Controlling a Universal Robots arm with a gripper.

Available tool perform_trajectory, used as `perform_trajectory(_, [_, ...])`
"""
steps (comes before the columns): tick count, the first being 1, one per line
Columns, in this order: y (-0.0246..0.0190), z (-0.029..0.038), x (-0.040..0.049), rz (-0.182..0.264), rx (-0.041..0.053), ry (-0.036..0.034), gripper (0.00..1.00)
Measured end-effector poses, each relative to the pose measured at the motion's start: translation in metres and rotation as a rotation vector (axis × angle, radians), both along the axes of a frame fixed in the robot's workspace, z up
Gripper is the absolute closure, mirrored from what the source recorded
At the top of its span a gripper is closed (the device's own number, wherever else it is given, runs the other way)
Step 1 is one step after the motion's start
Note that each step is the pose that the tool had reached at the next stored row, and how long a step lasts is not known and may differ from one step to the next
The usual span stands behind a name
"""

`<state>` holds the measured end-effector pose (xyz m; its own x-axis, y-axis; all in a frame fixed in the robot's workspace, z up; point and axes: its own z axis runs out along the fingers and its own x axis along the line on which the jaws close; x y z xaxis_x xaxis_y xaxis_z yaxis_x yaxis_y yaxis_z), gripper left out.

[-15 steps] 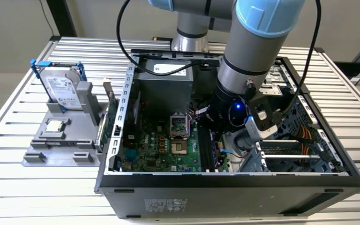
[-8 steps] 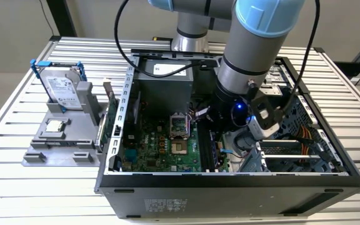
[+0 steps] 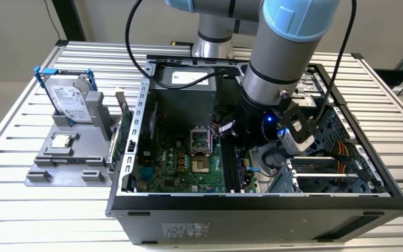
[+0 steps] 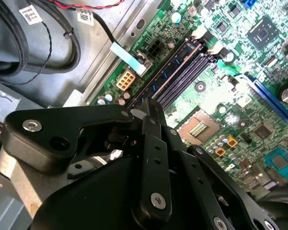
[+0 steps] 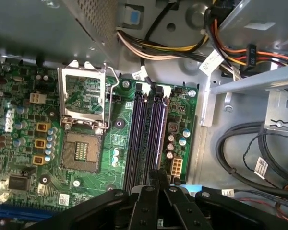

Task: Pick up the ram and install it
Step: 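Press down the ram until it locks into place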

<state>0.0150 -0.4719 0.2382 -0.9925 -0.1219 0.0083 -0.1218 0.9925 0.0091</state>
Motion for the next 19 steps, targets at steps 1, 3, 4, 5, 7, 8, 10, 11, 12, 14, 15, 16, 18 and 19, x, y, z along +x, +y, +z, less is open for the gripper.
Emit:
perform_trajectory(1, [0.0,0.0,-0.0001,0.0,0.0,0.0,1.0])
perform_trajectory(3, [0.0,0.0,-0.0007,0.0,0.0,0.0,1.0])
perform_trajectory(4, [0.0,0.0,-0.0013,0.0,0.0,0.0,1.0])
perform_trajectory(5, [0.0,0.0,-0.0014,0.0,0.0001,0.0,1.0])
perform_trajectory(7, [0.0,0.0,-0.0016,0.0,0.0,-0.0001,1.0])
perform_trajectory(8, [0.0,0.0,-0.0017,0.0,0.0001,0.0,1.0])
perform_trajectory(10, [0.0,0.0,-0.0019,0.0,0.0,0.0,1.0])
perform_trajectory(11, [0.0,0.0,-0.002,0.0,0.0001,0.0,1.0])
perform_trajectory(12, [0.0,0.0,-0.0021,0.0,0.0,-0.0001,1.0])
perform_trajectory(14, [0.0,0.0,-0.0021,0.001,0.0,0.0,1.0])
perform_trajectory(15, [0.0,0.0,-0.0021,0.002,0.0,0.0,1.0])
perform_trajectory(16, [0.0,0.0,-0.0021,0.006,0.0,0.0,1.0])
perform_trajectory(18, [0.0,0.0,-0.0021,0.025,0.0001,0.0,1.0])
perform_trajectory(19, [0.0,0.0,-0.0021,0.035,0.0001,0.0,1.0])
